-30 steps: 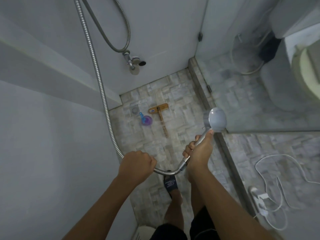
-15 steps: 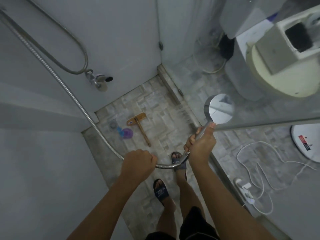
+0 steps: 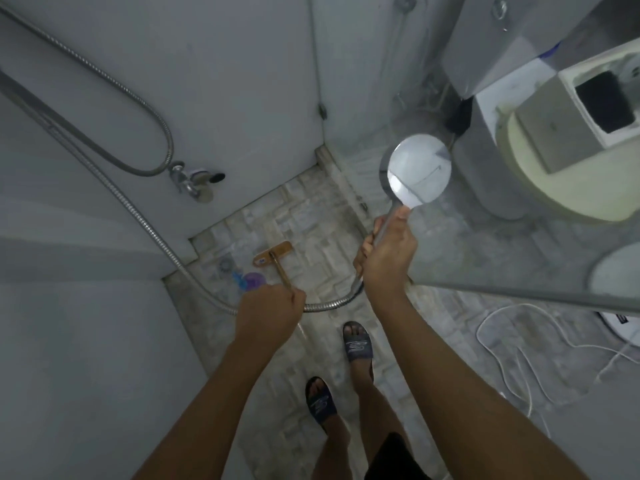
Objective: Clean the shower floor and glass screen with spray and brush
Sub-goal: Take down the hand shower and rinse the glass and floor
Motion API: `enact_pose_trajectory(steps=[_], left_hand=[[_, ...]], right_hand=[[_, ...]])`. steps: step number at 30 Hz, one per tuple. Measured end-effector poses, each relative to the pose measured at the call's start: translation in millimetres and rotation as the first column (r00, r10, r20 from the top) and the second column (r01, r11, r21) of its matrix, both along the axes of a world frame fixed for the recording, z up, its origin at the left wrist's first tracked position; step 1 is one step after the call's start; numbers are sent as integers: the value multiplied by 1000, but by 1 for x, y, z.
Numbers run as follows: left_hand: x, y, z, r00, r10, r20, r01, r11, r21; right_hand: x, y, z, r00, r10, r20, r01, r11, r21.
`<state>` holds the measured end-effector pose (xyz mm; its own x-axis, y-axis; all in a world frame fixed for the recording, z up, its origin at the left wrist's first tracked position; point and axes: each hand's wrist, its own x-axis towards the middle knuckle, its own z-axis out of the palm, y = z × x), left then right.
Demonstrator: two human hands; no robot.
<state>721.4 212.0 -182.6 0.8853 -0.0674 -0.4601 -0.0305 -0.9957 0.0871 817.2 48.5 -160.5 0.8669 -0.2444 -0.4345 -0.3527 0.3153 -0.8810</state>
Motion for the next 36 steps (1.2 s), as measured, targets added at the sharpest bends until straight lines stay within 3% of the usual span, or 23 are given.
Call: enact_pose_trajectory(steps=[5,8,12,17,20,25,28,31,36], left_hand=[[31,-1,16,994,104,22,-104,994,28],[42,1,10,945,320,59,-320,947,-17],[33,16,11,919,390,47,-390,921,-15],[6,40,15,954,299,-19,-297,952,80],[-6,42,18,921,385,-65,-378,920,103],[-14,42,21,924,373,-80,-373,928,17],[-25,41,19,859,491,-143,-491,870,38],[-30,38,20,877,478,-57,-479,878,-11],[-42,40,22,857,507,-98,-510,860,-8]], right_hand=[[34,8,2,1000,29,-4,-29,999,13],[44,14,-4,986,126,-111,-117,990,78],[37,28,-16,951,185,-247,-145,974,173],[23,45,-23,918,213,-335,-133,960,247],[17,54,-22,925,215,-314,-148,963,224],[5,56,-25,915,254,-315,-180,953,245],[-3,55,-27,912,246,-328,-164,952,257],[-10,55,-29,916,240,-323,-166,957,239],[-20,59,-26,928,227,-297,-160,959,232]])
